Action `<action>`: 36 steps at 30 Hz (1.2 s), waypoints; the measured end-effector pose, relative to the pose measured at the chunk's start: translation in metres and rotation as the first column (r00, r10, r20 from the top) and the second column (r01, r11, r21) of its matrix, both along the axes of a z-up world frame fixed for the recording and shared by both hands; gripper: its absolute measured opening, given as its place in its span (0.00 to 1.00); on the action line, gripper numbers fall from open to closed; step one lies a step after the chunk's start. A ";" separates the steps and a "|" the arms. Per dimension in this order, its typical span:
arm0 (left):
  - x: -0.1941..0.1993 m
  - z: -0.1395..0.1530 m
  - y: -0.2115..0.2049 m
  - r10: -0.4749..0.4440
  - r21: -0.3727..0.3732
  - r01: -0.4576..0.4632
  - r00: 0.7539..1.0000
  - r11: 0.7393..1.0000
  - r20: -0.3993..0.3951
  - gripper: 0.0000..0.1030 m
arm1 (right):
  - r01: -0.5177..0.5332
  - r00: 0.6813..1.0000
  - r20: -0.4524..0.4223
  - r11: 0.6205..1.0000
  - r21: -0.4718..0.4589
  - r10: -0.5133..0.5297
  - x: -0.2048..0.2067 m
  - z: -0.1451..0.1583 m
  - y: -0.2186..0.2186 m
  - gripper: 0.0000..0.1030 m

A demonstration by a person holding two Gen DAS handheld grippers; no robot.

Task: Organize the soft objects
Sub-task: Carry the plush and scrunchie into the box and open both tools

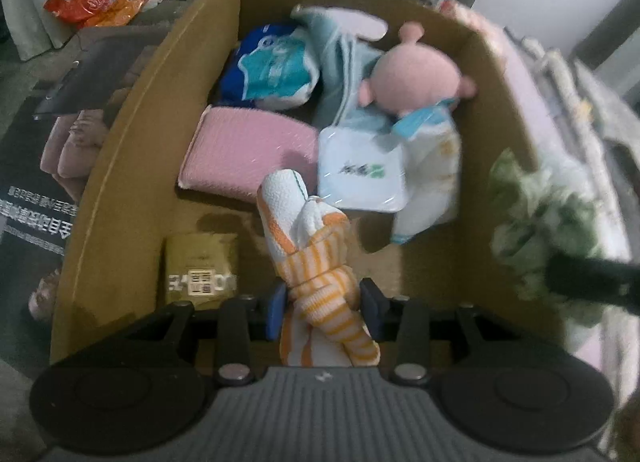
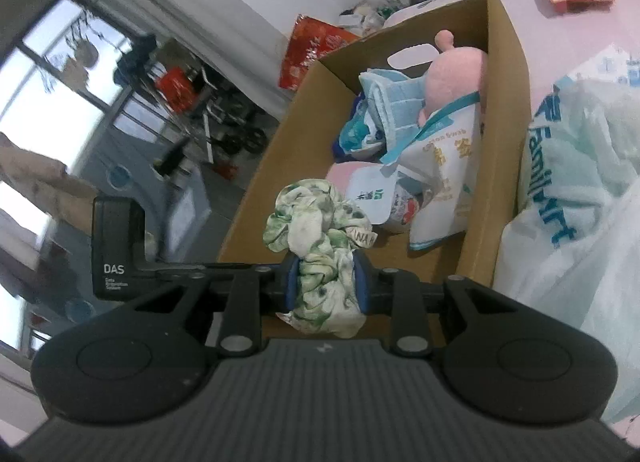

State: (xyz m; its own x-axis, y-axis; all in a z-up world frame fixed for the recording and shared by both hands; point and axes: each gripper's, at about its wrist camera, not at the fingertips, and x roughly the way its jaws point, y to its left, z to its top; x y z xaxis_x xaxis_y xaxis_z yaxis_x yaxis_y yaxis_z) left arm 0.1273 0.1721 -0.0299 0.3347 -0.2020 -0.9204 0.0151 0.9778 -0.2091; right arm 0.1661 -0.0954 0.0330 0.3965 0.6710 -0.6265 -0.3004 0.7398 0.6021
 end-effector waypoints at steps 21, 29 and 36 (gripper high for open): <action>-0.005 0.010 0.035 0.096 -0.054 -0.095 0.995 0.994 0.022 0.60 | -0.145 0.989 -0.050 0.949 -0.279 0.137 0.024 -0.037 0.085 0.60; -0.003 0.021 0.010 0.044 -0.021 -0.042 0.997 0.999 0.063 0.70 | -0.091 0.992 0.075 0.991 -0.099 0.098 0.009 0.005 0.035 0.64; 0.000 0.054 -0.040 -0.080 0.082 0.066 0.981 0.994 0.176 0.84 | 0.099 0.966 0.234 0.993 0.061 -0.111 -0.022 0.055 -0.079 0.81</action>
State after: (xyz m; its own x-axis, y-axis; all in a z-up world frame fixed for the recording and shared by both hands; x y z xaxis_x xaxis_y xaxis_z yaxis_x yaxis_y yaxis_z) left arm 0.1273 0.1322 0.0239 0.4822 -0.1644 -0.8605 0.1177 0.9855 -0.1224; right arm 0.1441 -0.1742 0.0876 0.5992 0.6452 -0.4740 -0.3609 0.7462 0.5595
